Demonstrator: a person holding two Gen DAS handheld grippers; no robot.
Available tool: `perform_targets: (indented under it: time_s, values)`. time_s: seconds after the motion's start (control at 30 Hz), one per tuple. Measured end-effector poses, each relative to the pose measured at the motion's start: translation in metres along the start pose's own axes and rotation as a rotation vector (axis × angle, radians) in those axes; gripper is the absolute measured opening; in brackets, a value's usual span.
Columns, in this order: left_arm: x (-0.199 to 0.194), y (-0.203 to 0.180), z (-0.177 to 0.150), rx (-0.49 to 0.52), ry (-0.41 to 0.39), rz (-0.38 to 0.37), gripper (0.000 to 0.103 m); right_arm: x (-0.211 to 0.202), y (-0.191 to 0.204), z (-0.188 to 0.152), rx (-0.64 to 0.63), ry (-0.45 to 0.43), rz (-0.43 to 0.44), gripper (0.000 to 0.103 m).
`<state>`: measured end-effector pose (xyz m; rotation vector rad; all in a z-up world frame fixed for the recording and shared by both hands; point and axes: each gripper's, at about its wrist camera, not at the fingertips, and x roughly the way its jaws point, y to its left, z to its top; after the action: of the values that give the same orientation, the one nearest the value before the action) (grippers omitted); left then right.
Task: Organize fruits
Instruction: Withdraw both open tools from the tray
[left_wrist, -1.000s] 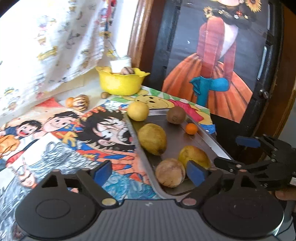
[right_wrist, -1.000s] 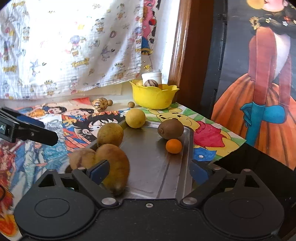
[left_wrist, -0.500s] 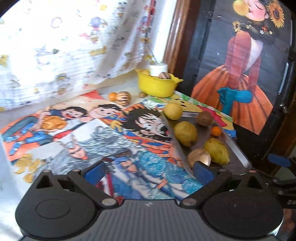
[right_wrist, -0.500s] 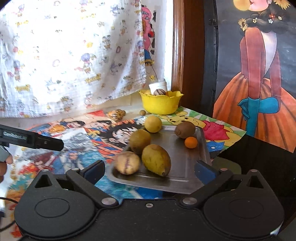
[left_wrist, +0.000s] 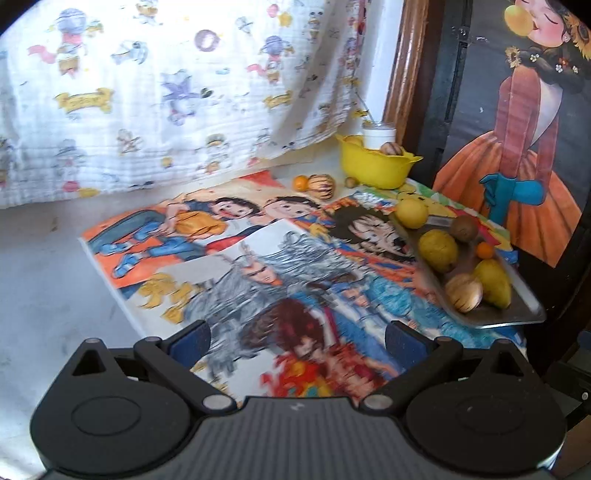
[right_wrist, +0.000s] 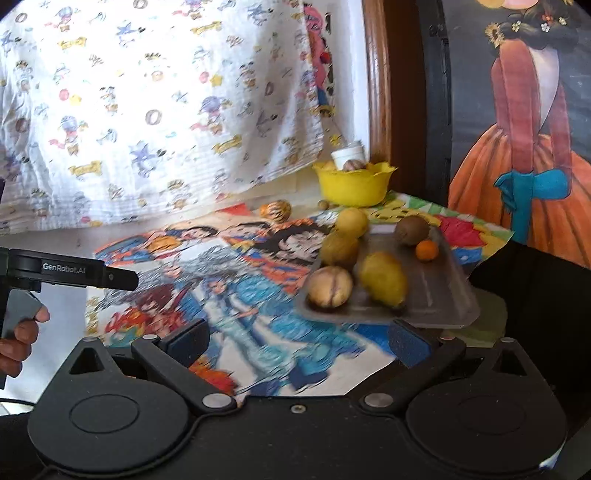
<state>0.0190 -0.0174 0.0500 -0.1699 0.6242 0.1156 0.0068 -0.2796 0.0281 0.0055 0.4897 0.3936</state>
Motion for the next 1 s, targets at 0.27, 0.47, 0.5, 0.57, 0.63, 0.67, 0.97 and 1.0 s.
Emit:
perform_targets:
  time_s: [0.27, 0.47, 0.5, 0.57, 0.63, 0.67, 0.97, 1.0]
  values:
    - [0.001, 0.030, -0.007, -0.050, 0.035, 0.063, 0.103, 0.012, 0.032, -0.011, -0.040, 0.079, 0.058, 0.102]
    - [0.004, 0.053, -0.008, -0.096, 0.049, 0.116, 0.103, 0.021, 0.043, -0.009, -0.101, 0.109, 0.066, 0.102]
    - [0.005, 0.057, -0.008, -0.104, 0.050, 0.125, 0.103, 0.023, 0.043, -0.007, -0.104, 0.110, 0.066, 0.102]
    - [0.008, 0.063, -0.007, -0.119, 0.052, 0.139, 0.103, 0.025, 0.043, -0.005, -0.104, 0.108, 0.062, 0.102]
    - [0.010, 0.069, -0.006, -0.128, 0.056, 0.151, 0.103, 0.028, 0.042, -0.003, -0.103, 0.108, 0.062, 0.102]
    - [0.012, 0.072, -0.005, -0.130, 0.058, 0.151, 0.103, 0.028, 0.041, -0.001, -0.106, 0.105, 0.062, 0.102]
    - [0.013, 0.083, 0.044, 0.003, -0.009, 0.151, 0.103, 0.022, 0.042, 0.057, -0.235, 0.019, 0.099, 0.102]
    - [0.010, 0.083, 0.056, 0.031, -0.039, 0.131, 0.103, 0.020, 0.041, 0.070, -0.258, -0.005, 0.112, 0.102]
